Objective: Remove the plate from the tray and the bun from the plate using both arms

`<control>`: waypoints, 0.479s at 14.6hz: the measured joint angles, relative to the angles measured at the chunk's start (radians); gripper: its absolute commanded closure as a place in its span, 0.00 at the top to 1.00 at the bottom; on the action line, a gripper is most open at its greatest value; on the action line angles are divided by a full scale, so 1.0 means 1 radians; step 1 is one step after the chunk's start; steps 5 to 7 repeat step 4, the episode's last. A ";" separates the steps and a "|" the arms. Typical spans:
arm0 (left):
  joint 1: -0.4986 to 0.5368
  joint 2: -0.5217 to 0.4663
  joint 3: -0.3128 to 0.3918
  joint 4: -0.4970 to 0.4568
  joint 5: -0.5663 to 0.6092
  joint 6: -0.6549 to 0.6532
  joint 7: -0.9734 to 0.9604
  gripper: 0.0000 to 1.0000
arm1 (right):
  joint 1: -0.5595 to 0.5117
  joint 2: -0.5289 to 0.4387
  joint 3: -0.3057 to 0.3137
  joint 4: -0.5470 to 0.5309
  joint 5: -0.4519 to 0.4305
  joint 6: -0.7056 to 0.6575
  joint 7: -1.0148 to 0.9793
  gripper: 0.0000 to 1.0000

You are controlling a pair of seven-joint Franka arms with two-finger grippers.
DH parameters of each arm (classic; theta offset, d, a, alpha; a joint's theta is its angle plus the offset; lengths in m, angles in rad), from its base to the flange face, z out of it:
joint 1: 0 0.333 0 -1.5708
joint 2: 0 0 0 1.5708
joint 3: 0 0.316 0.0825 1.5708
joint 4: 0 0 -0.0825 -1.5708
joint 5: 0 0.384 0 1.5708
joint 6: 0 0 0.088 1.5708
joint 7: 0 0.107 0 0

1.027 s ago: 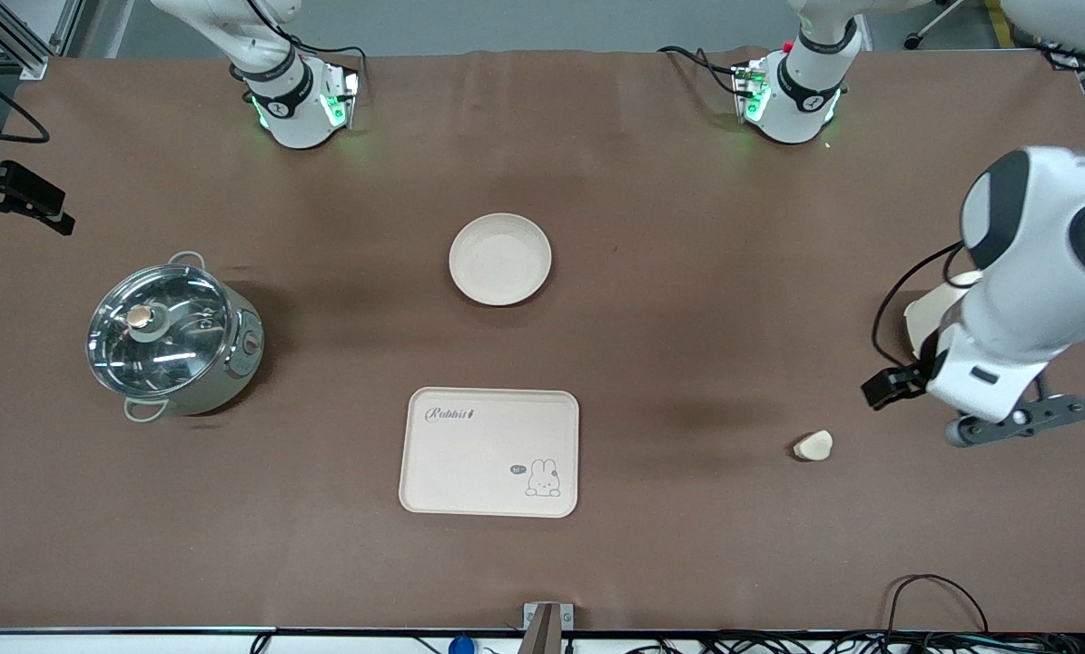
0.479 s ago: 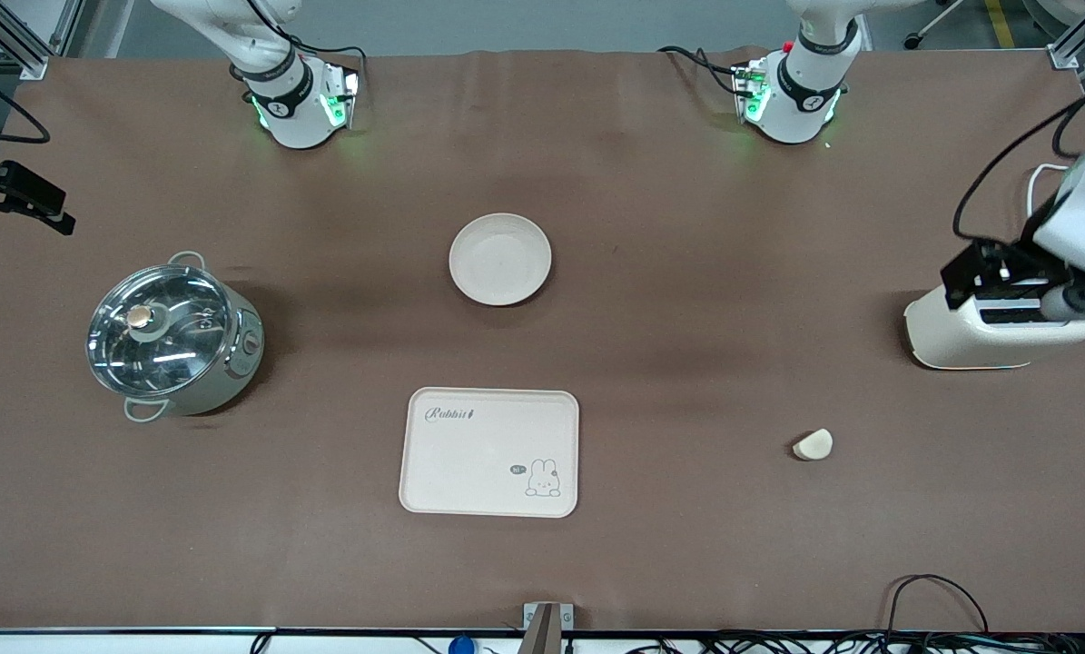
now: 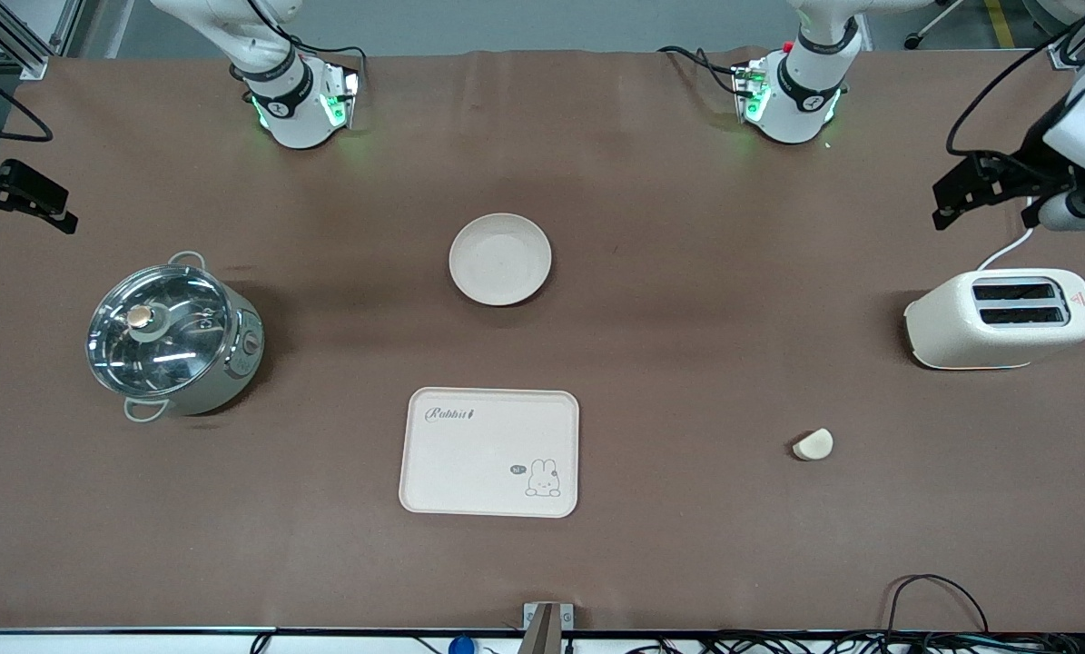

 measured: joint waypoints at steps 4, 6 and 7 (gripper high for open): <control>-0.009 -0.065 0.002 -0.061 0.000 0.000 -0.001 1.00 | 0.000 -0.025 -0.003 0.002 0.000 -0.004 0.000 1.00; -0.009 -0.065 0.002 -0.061 0.000 0.000 -0.001 1.00 | 0.000 -0.025 -0.003 0.002 0.000 -0.004 0.000 1.00; -0.009 -0.065 0.002 -0.061 0.000 0.000 -0.001 1.00 | 0.000 -0.025 -0.003 0.002 0.000 -0.004 0.000 1.00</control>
